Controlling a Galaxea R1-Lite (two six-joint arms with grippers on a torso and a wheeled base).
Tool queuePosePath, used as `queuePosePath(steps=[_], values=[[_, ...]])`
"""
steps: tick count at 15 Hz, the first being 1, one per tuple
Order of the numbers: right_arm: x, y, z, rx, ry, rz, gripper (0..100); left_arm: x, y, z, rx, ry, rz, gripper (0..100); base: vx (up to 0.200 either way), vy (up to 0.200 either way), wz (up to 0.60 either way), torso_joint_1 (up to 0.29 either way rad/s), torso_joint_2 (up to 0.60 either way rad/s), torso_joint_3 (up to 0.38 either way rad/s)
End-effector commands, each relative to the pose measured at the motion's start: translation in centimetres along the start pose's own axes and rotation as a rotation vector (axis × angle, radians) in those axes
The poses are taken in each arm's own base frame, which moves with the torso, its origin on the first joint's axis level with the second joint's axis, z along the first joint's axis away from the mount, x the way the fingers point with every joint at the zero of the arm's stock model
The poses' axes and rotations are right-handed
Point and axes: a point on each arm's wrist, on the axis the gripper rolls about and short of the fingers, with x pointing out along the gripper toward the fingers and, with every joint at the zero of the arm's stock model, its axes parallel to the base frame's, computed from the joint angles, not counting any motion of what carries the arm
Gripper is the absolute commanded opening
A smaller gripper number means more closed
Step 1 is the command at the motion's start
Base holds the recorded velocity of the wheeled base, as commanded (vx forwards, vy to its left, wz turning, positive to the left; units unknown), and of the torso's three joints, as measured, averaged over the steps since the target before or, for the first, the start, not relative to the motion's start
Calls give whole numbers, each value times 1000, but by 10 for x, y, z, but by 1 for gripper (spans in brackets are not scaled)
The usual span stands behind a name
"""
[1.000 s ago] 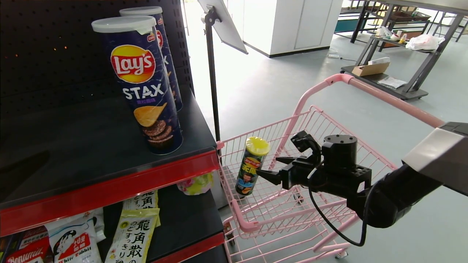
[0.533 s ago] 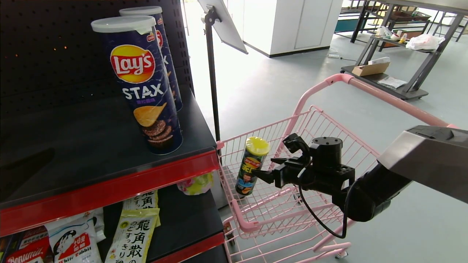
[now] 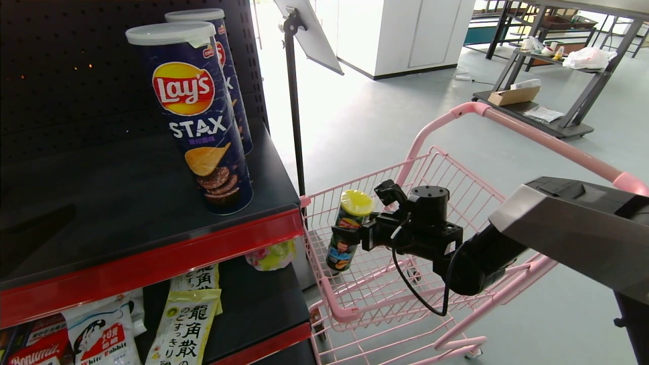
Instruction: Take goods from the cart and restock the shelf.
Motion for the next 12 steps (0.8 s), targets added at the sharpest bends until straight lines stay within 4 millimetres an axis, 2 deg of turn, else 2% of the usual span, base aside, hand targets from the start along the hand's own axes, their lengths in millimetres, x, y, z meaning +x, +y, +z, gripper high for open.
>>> queuePosePath(steps=[1, 2, 3, 5, 8, 12], values=[[11, 0, -7, 3, 6, 9, 100, 0, 0, -1, 4, 3, 0, 100, 0, 0, 0, 0, 0, 0], [16, -1, -9, 3, 4, 12, 100, 0, 0, -1, 11, 3, -2, 100, 0, 0, 0, 0, 0, 0], [19, -1, -12, 5, 7, 12, 0, 0, 0, -1, 11, 3, -2, 100, 0, 0, 0, 0, 0, 0], [18, -2, -11, 12, 5, 7, 0, 0, 0, -1, 11, 3, 0, 100, 0, 0, 0, 0, 0, 0], [13, 1, 3, -15, -73, -16, 0, -1, 0, 0, 14, -2, 1, 100, 0, 0, 0, 0, 0, 0], [-29, 22, 38, -33, -115, -9, 0, -3, 0, 0, 14, -10, 3, 100, 0, 0, 0, 0, 0, 0]])
